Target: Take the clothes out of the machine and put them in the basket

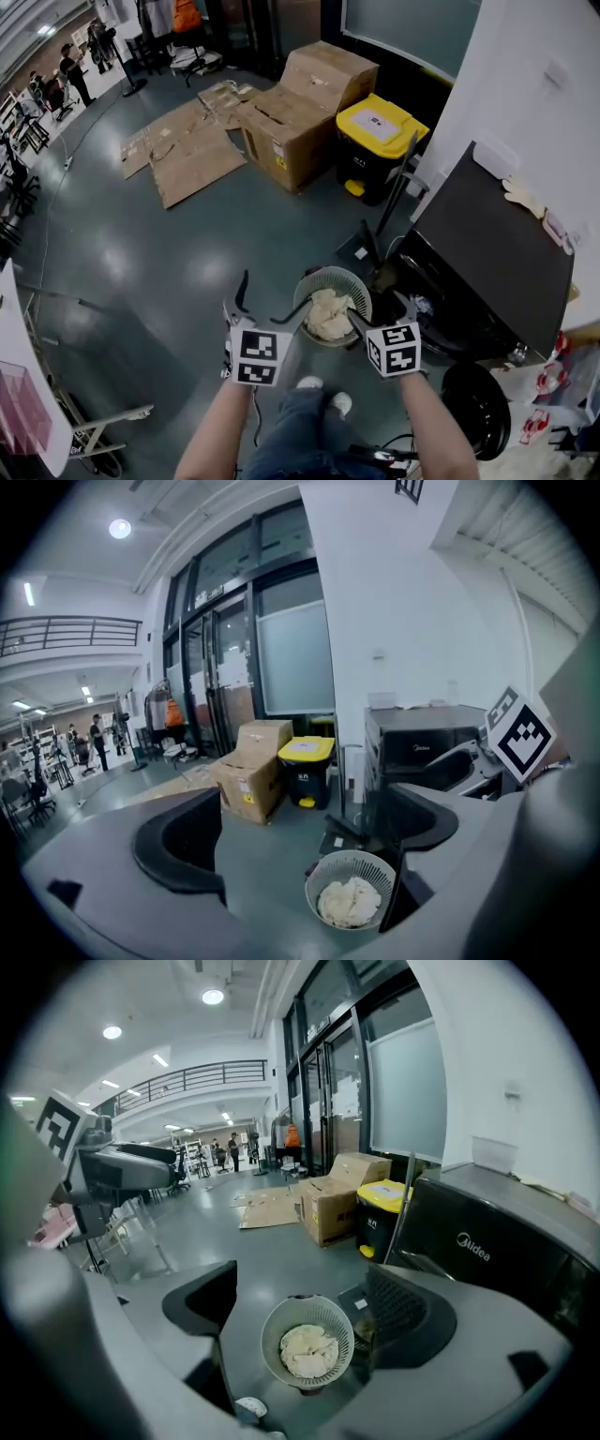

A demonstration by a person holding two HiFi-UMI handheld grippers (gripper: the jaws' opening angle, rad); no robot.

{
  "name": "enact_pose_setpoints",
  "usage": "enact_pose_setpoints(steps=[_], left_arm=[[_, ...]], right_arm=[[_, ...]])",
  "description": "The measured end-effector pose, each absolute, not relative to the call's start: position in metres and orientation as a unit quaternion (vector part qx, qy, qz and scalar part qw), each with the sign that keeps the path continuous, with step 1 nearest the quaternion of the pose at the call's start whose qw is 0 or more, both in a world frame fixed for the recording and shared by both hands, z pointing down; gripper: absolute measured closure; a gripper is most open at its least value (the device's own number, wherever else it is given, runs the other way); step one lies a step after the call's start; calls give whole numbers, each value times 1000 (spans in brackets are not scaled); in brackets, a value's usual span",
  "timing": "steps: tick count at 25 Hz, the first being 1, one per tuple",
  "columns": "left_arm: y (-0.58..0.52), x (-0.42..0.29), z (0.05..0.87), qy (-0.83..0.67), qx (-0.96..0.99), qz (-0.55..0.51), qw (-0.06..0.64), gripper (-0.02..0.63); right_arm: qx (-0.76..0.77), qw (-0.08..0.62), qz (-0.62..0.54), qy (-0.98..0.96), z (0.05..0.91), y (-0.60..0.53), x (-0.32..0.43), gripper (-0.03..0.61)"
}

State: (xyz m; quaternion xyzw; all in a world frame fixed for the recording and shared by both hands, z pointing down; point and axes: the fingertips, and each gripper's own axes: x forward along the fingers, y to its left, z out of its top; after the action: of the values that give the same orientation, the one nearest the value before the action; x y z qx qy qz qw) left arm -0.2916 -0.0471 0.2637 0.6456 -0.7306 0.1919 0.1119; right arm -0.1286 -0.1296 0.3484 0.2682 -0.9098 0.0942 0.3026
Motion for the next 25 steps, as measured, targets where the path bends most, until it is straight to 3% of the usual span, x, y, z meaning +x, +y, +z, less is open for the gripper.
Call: enact_pose_setpoints(steps=[12, 25], left_arm=[[-81, -257, 331, -691, 675, 216, 144, 57], [-103, -183, 405, -620, 728, 251, 151, 57]], right_arm=[[294, 320, 136, -891, 401, -136, -86, 161], [367, 331, 192, -848, 478, -134, 8, 161]])
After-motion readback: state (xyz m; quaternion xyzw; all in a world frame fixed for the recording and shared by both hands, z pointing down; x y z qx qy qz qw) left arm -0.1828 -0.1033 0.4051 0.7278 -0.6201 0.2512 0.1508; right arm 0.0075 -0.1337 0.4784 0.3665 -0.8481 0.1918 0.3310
